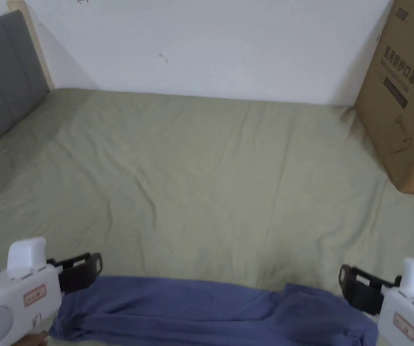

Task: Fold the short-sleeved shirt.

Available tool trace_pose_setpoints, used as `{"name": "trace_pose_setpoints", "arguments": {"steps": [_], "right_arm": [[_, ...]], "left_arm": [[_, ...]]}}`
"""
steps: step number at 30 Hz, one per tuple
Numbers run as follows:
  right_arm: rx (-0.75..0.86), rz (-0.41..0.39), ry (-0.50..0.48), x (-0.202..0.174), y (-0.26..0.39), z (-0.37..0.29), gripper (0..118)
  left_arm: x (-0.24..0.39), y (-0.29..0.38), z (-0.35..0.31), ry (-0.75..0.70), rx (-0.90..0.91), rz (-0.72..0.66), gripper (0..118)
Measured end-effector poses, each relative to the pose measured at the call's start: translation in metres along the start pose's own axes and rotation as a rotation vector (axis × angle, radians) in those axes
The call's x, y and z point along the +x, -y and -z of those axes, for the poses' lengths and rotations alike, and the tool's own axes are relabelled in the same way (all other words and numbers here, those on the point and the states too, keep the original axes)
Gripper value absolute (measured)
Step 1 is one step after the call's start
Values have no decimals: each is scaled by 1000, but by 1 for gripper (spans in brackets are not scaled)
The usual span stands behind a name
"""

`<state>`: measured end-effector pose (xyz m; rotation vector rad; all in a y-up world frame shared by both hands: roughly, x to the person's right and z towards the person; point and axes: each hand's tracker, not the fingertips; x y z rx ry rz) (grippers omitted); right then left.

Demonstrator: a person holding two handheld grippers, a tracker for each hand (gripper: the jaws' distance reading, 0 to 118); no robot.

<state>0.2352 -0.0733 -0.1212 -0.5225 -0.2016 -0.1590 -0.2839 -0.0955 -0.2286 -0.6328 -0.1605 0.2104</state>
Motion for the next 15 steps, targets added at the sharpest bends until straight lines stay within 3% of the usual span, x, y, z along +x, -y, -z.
{"name": "trace_pose_setpoints", "arguments": {"steps": [10, 11, 12, 13, 14, 15], "right_arm": [[372, -162, 47, -72, -67, -38, 93], [382, -173, 53, -77, -69, -39, 84], [400, -184, 57, -81, -69, -41, 65], [408, -188, 64, -85, -69, -42, 41], [417, -193, 80, -88, -69, -43, 0], [422, -192, 80, -89, -69, -43, 0]], "left_arm": [[82, -58, -33, -49, 390, 208, 85], [87, -58, -32, -58, 408, 221, 80], [91, -57, -32, -62, 428, 226, 73], [95, -56, -32, -52, 434, 229, 57], [96, -54, -33, -44, 438, 236, 16], [98, -54, -33, -39, 435, 234, 0]]}}
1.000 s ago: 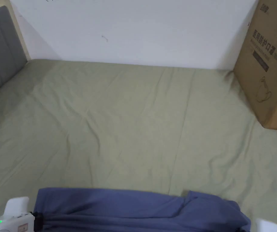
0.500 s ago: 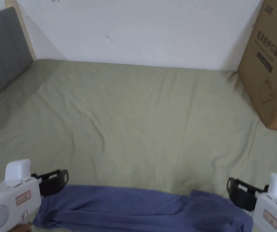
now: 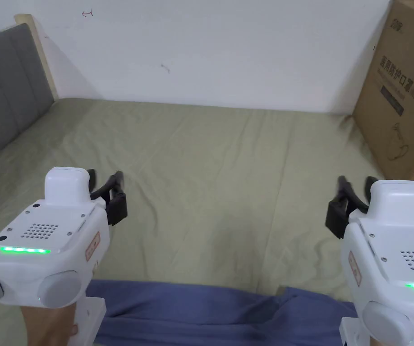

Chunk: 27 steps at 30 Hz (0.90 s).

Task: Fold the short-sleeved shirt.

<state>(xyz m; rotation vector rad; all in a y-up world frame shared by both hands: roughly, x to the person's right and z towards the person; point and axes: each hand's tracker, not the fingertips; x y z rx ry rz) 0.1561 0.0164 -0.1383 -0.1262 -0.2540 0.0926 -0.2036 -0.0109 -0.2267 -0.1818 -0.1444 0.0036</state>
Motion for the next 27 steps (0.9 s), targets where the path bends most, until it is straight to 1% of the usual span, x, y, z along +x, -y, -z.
{"name": "trace_pose_setpoints", "arguments": {"steps": [1, 2, 3, 6, 9, 11, 13, 17, 19, 21, 23, 25, 27], "right_arm": [[4, 4, 2, -1, 0, 1, 0], [31, 15, 26, -1, 3, 1, 0], [15, 28, -26, -1, 4, 1, 0], [8, 7, -14, -6, 12, 3, 0], [1, 16, -22, -6, 19, 5, 0], [-9, 20, -28, -5, 18, 4, 0], [-15, 17, -29, -5, 20, 5, 0], [-35, 19, -38, -5, 25, 8, 0], [-45, 14, -37, -6, 23, 8, 0], [-54, 13, -38, -7, 26, 10, 0], [-66, 16, -39, -8, 25, 11, 0], [-78, 11, -35, -10, 27, 13, 0], [-92, 7, -35, -12, 28, 16, 0]], "left_arm": [[1, 1, 2, 16, -4, -7, 0], [1, 2, 1, 30, -7, -24, 0], [1, 3, 1, 62, -30, -35, 0], [1, 4, 1, 56, -29, -34, 0], [-7, 7, 3, 69, -57, -42, 0], [-19, 9, 7, 104, -123, -104, 0], [-38, 14, 16, 173, -198, -183, 0], [-82, 35, 35, 309, -405, -403, 0], [-102, 51, 41, 317, -483, -418, 0], [-117, 65, 44, 296, -544, -435, 0], [-137, 82, 48, 305, -617, -496, 0], [-152, 101, 51, 309, -702, -600, 0], [-163, 120, 53, 255, -731, -612, 0]]}}
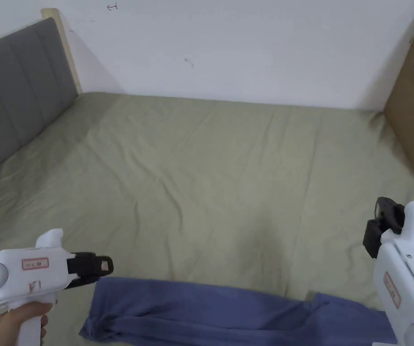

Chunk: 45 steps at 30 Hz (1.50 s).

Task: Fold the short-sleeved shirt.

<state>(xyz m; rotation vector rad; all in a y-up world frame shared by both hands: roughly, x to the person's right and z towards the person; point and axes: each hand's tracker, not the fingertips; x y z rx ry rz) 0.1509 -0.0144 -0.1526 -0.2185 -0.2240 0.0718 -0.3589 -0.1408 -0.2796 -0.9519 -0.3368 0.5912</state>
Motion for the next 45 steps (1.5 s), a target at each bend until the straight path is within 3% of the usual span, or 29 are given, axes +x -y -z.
{"name": "trace_pose_setpoints", "arguments": {"steps": [1, 2, 3, 5, 7, 8, 10, 14, 16, 19, 22, 23, 28, 33, 36, 41, 45], "right_arm": [[-6, -2, 1, -1, 2, 1, 0], [-12, -4, 2, -2, 3, 2, 0], [-19, -6, 3, -3, 3, 4, 0], [-32, -7, 3, -5, 6, 6, 0], [-48, -7, -2, -7, 8, 10, 0], [-53, -5, -4, -8, 10, 11, 0], [-65, -1, -9, -10, 13, 13, 0], [-89, -11, -13, -14, 17, 16, 0], [-99, -15, -14, -14, 17, 17, 0], [-109, -12, -11, -11, 19, 18, 0], [-114, 1, -7, -7, 19, 19, 0], [-113, 5, -4, -5, 19, 19, 0], [-106, 14, 3, 3, 17, 16, 0], [-91, 10, 11, 13, 13, 14, 0], [-81, 22, 12, 18, 12, 13, 0], [-69, 37, 8, 24, 12, 9, 0], [-64, 44, 3, 27, 13, 6, 0]], "left_arm": [[-10, 3, 3, -10, -15, -21, 3], [-17, 4, 5, -27, -21, -33, 17], [-24, 7, 9, -40, -37, -39, 38], [-36, 13, 17, -71, -81, -72, 54], [-46, 20, 25, -135, -120, -87, 82], [-49, 22, 30, -129, -139, -86, 88], [-54, 27, 36, -128, -151, -75, 89], [-77, 27, 61, -129, -168, -87, 88], [-76, 28, 65, -135, -162, -73, 82], [-71, 28, 65, -168, -141, 18, 45], [-67, 32, 70, -177, -146, 51, 21], [-65, 32, 72, -177, -152, 52, 7], [-41, 33, 64, -213, -107, 169, 5], [-37, 11, 26, -224, -29, 198, 5], [-37, 1, 3, -315, 13, 248, 5], [-58, -13, -27, -386, 19, 150, 5], [-43, -9, -33, -353, 17, 139, 5]]}}
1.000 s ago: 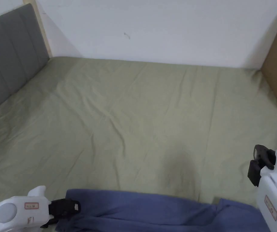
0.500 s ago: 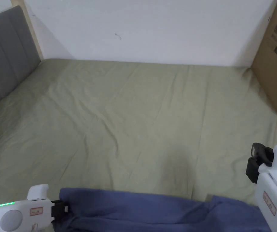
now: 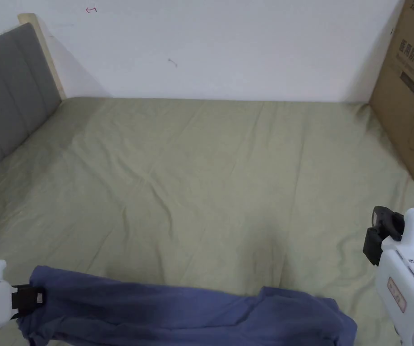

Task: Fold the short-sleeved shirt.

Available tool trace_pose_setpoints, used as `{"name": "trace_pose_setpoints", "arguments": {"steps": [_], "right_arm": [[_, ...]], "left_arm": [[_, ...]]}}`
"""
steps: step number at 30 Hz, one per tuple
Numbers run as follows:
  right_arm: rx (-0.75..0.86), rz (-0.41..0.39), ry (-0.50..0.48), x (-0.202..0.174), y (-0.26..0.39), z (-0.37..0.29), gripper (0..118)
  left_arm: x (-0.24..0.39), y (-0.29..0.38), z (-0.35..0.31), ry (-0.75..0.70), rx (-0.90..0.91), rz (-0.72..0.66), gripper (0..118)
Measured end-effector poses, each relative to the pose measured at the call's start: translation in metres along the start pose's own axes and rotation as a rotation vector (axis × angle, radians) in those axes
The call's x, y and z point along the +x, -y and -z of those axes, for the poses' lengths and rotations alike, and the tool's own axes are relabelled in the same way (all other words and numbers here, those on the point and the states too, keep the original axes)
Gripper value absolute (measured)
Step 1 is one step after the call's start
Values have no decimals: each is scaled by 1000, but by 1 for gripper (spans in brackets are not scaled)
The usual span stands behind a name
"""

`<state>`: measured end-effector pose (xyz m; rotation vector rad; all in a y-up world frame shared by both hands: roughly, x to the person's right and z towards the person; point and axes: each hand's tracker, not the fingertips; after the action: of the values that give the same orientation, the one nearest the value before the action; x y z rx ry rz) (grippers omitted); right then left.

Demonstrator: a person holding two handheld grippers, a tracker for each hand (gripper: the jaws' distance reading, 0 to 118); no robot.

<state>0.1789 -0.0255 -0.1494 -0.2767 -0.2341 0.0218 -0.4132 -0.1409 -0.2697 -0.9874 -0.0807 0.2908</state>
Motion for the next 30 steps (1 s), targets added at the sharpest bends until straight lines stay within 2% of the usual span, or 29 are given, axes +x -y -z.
{"name": "trace_pose_setpoints", "arguments": {"steps": [8, 17, 19, 24, 25, 29, 30], "right_arm": [[18, 8, -19, 2, -2, -8, 0], [26, 0, -22, 14, -1, -17, 0], [26, 1, -11, 18, 0, -19, 0], [16, 8, 10, 31, 4, -22, 0], [14, 7, 15, 33, 4, -23, 0], [10, 10, 28, 39, 5, -24, 0], [10, 14, 30, 40, 5, -25, 0]], "left_arm": [[123, 15, -8, 201, -52, 28, 5], [222, 46, 61, 307, -200, 107, 5], [242, 57, 80, 292, -233, 126, 5], [268, 82, 118, 122, -323, 218, 6], [271, 85, 122, 121, -337, 237, 10], [276, 90, 112, 243, -318, 174, 86], [276, 89, 106, 264, -294, 170, 89]]}}
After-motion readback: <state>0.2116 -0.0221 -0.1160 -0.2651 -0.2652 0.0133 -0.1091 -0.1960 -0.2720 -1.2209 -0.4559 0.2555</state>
